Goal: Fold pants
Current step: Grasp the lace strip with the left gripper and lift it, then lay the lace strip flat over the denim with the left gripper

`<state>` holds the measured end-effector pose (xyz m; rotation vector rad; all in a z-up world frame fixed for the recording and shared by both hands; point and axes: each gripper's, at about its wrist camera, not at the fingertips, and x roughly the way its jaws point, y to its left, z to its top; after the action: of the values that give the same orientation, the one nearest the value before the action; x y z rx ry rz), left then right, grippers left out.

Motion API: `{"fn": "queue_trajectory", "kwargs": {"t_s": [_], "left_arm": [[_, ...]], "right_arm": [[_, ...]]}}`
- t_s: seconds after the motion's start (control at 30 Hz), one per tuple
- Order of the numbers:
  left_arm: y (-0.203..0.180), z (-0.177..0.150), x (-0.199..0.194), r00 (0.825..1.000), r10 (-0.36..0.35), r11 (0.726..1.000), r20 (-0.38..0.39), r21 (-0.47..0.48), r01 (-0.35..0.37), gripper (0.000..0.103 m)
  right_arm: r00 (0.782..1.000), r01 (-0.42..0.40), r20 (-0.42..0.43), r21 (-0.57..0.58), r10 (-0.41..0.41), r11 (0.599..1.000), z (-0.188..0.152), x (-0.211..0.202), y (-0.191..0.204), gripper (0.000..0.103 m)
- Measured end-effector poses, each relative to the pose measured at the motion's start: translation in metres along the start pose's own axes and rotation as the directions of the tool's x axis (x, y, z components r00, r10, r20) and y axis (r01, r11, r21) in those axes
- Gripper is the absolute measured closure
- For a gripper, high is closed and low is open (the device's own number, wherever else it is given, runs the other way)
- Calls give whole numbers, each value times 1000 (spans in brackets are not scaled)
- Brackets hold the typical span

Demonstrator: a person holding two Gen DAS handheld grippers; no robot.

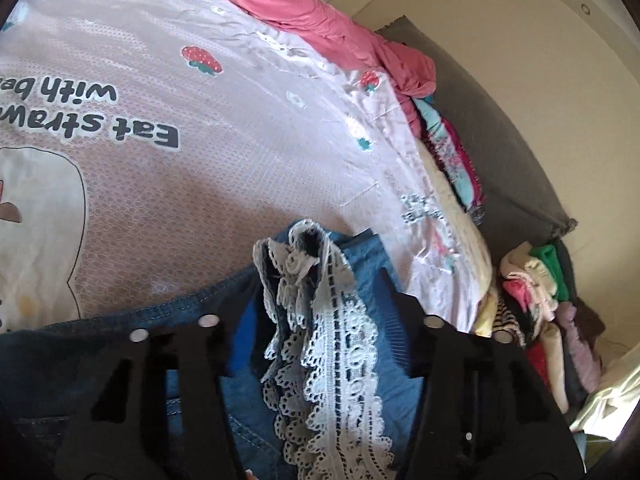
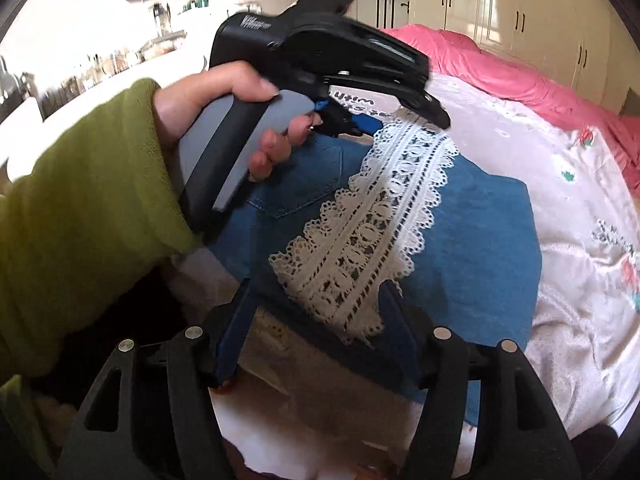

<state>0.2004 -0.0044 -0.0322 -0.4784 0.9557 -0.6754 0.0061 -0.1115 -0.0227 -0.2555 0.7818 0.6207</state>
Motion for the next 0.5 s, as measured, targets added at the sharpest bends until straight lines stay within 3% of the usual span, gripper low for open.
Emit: {"fn": "queue_trajectory", "kwargs": {"t_s": [0.1,0.2,0.23,0.33,0.37,0.5], "left_arm": [[3,-2,5,1000,0,1000,-14,-8,0,65],[4,-2,7,1000,13,1000,-11,-4,-13,68],[4,-3,8,1000,15,1000,-10,-2,-15,72],[4,-4,15,1000,13,1000,-19,-2,-13,85],[6,-5,16,1000,-1,1000,-22,-13,0,88],[6,-3,4,999,-36,999,5,-32,37,90]], "right_arm": [[999,37,2,-16,-37,999,7,8,7,44],[992,122,-6,-95,-124,988,4,21,16,53],[992,125,-5,-107,-126,986,2,25,16,62],[998,64,-15,-46,-65,997,1,25,6,74],[1000,27,-13,-20,-28,999,2,23,0,84],[996,-90,26,63,89,994,10,4,-15,86]]}}
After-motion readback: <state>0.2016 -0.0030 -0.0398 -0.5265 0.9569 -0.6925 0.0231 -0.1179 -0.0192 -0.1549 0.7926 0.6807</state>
